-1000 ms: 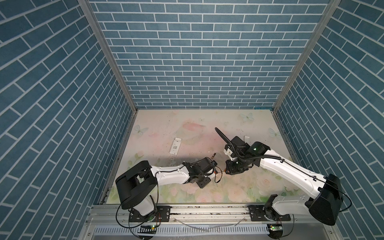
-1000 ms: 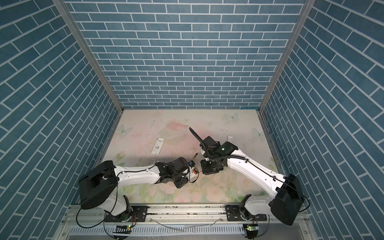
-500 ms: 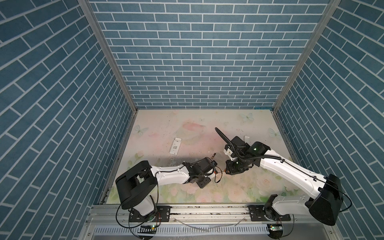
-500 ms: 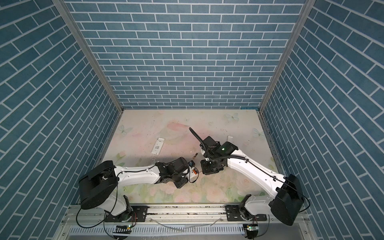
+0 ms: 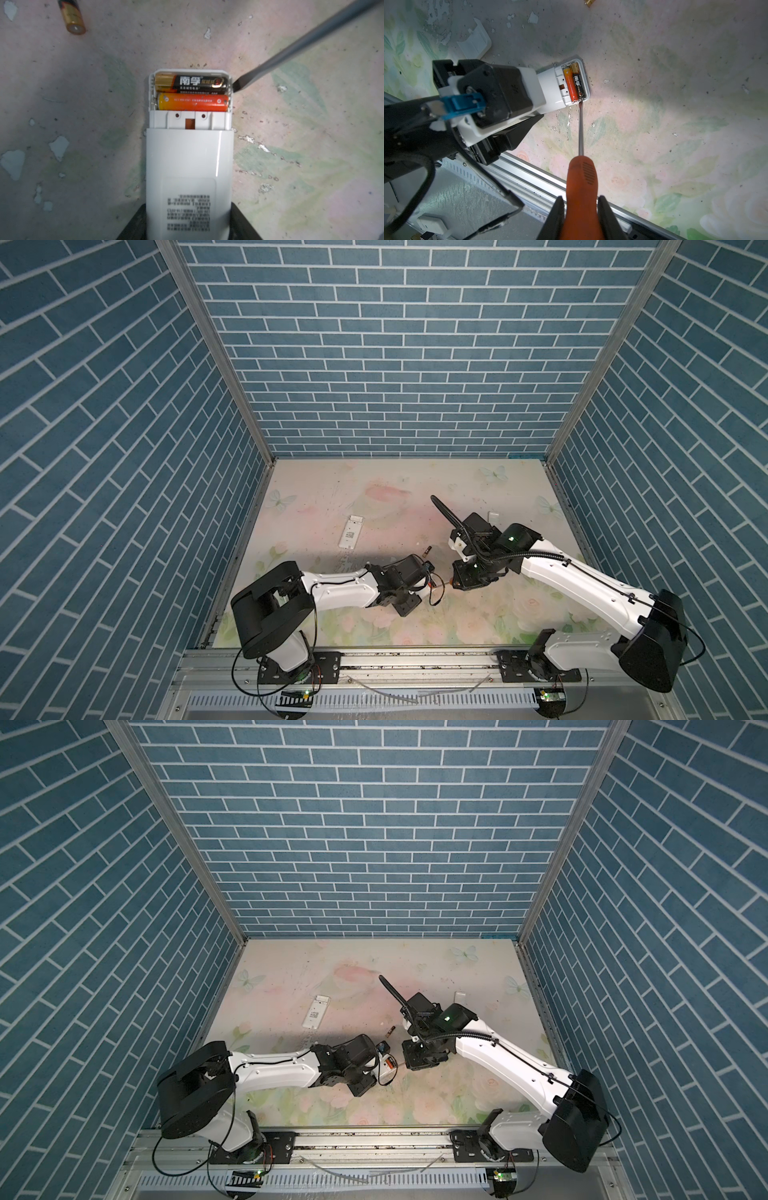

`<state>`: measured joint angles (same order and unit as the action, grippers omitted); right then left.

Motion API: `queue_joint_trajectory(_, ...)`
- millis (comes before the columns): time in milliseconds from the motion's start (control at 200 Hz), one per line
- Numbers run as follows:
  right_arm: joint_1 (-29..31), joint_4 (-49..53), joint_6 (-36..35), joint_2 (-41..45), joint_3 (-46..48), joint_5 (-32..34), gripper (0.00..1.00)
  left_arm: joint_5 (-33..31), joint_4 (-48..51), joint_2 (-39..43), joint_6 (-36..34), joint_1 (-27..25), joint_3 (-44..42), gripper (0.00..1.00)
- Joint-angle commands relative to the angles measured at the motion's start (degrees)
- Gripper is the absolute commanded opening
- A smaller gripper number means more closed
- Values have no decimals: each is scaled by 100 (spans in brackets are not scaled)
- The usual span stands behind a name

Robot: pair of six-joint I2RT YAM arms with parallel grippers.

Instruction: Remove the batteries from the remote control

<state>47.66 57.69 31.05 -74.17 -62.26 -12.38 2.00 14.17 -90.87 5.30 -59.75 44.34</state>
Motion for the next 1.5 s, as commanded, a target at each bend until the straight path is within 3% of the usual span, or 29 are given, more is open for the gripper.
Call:
queue_joint_trajectory(0, -29, 224, -90, 140, 119, 32, 0, 283, 235, -172, -5, 14, -65, 42)
queue_joint_trajectory(1055, -139, -187, -160, -150, 15, -115, 0, 344, 199, -150, -20, 10, -100, 41)
queue_joint_trajectory(1495, -162, 98, -305, -256, -369, -37, 0, 371, 182, -170, -26, 12, -96, 40)
